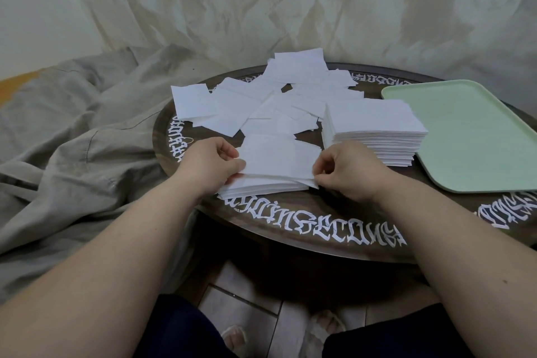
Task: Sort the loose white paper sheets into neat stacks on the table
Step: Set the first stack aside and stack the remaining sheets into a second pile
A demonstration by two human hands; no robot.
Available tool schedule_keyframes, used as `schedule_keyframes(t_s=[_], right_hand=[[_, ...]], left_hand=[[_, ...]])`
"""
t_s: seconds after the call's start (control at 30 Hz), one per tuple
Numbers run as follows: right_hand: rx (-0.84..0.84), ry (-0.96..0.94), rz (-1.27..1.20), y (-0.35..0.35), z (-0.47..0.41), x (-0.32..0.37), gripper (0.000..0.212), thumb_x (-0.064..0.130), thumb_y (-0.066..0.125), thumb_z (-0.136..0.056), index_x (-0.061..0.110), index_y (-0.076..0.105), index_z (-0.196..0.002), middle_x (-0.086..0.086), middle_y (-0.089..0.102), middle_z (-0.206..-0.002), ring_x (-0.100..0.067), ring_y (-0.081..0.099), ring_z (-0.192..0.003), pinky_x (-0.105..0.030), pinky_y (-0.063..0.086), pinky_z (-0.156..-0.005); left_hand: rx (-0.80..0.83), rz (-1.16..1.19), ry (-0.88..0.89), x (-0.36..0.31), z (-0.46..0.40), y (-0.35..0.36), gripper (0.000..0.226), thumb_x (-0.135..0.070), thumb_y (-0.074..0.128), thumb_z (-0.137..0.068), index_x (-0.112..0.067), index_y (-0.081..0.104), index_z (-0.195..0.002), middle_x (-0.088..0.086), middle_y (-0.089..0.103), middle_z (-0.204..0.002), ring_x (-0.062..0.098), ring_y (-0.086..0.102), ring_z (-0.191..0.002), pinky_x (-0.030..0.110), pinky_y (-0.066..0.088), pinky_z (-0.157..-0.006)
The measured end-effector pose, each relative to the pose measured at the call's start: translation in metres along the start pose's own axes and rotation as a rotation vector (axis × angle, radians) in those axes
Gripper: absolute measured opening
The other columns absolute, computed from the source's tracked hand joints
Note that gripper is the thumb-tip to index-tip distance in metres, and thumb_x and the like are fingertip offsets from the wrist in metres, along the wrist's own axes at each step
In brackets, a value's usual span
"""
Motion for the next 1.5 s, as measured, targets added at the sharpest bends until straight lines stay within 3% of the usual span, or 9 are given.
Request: schedule_keyframes(t_s=[0.1,0.23,0.4,0.6,0.73,0.87,1.0,1.23,1.5], right_hand=[[-0.013,-0.010,0.000,-0.0013,0.0007,0.0010,0.008,0.013,0.064,-0.081,0.018,0.069,-0.086,0.015,0.057,-0.070,-0.010,0.057,-0.073,-0.006,0.036,-0.057],[-0.053,-0.032,0.035,-0.0009,-0.0006,0.0022,0.007,0.014,0.064,-0.083,0.016,0.070,-0.084,0.009,0.061,-0.078,-0.012,0.060,-0.081,-0.018,0.040,-0.066],[-0.168,-0.058,-0.008,-0.0052,-0.0006,0.0057,0.009,0.013,0.063,-0.085,0.012,0.071,-0.088,0.004,0.065,-0.087,-0.012,0.058,-0.083,-0.022,0.043,-0.074],[-0.164,-0.025,-0.030,-0.0021,-0.0019,0.0033,0.010,0.015,0.063,-0.086,0.013,0.073,-0.088,0.003,0.068,-0.090,-0.013,0.060,-0.087,-0.022,0.043,-0.075],[-0.195,-0.019,-0.054,-0.0015,-0.0035,0.0068,0.011,0.015,0.062,-0.086,0.013,0.073,-0.089,0.001,0.069,-0.093,-0.014,0.061,-0.089,-0.024,0.045,-0.079],[-0.178,0.002,-0.068,0.0014,-0.0049,0.0027,0.011,0.015,0.063,-0.085,0.013,0.074,-0.087,0.002,0.070,-0.090,-0.011,0.061,-0.084,-0.019,0.041,-0.071],[-0.135,-0.005,-0.074,0.0018,-0.0027,0.0012,0.009,0.015,0.064,-0.084,0.015,0.074,-0.084,0.004,0.069,-0.084,-0.009,0.061,-0.079,-0.014,0.039,-0.064],[-0.078,-0.018,-0.022,-0.0013,-0.0005,0.0030,0.012,0.017,0.069,-0.080,0.016,0.072,-0.091,0.003,0.065,-0.088,-0.011,0.060,-0.084,-0.021,0.045,-0.073],[-0.138,-0.064,0.020,-0.0010,-0.0039,0.0063,0.010,0.016,0.063,-0.085,0.015,0.071,-0.090,0.003,0.065,-0.093,-0.011,0.058,-0.087,-0.019,0.039,-0.072]], left_hand=[[0.014,0.015,-0.023,-0.0003,0.0012,0.0005,0.014,-0.012,0.074,-0.079,-0.010,0.062,-0.086,0.010,0.071,-0.079,0.028,0.072,-0.074,0.047,0.057,-0.079],[0.023,0.035,-0.058,-0.0009,0.0034,-0.0010,0.012,-0.013,0.071,-0.082,-0.007,0.062,-0.087,0.006,0.072,-0.069,0.029,0.072,-0.075,0.047,0.058,-0.078],[0.016,0.063,-0.079,-0.0011,0.0056,-0.0019,0.010,-0.014,0.068,-0.083,-0.006,0.062,-0.086,0.003,0.070,-0.061,0.030,0.072,-0.078,0.052,0.057,-0.079],[0.007,0.115,-0.071,-0.0004,0.0054,-0.0008,0.019,-0.023,0.069,-0.084,-0.006,0.062,-0.084,0.005,0.069,-0.065,0.023,0.073,-0.072,0.053,0.057,-0.079],[0.049,0.102,-0.013,-0.0046,0.0071,-0.0023,0.024,-0.025,0.078,-0.076,-0.014,0.062,-0.089,-0.001,0.067,-0.078,0.016,0.069,-0.071,0.033,0.057,-0.067],[0.145,-0.235,0.124,-0.0093,0.0088,-0.0003,0.031,-0.025,0.081,-0.070,-0.032,0.057,-0.090,-0.012,0.060,-0.099,0.014,0.063,-0.079,0.025,0.046,-0.068],[0.068,-0.299,0.132,-0.0091,0.0079,0.0011,0.018,-0.022,0.075,-0.076,-0.027,0.058,-0.079,-0.009,0.058,-0.081,0.009,0.052,-0.070,0.023,0.038,-0.061],[0.078,-0.215,0.074,-0.0081,0.0098,0.0004,0.015,-0.019,0.076,-0.074,-0.018,0.062,-0.080,-0.007,0.055,-0.056,0.014,0.052,-0.054,0.022,0.040,-0.054],[0.088,-0.176,0.067,-0.0060,0.0095,0.0001,0.011,-0.018,0.076,-0.074,-0.018,0.066,-0.078,-0.002,0.064,-0.062,0.013,0.057,-0.057,0.022,0.043,-0.057]])
Point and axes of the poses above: each hand's wrist, its own z-axis away from the middle knuckle, its own y-axis out of the palm, x = y × z, the point moved 2 cm from there along -z, towards the middle knuckle
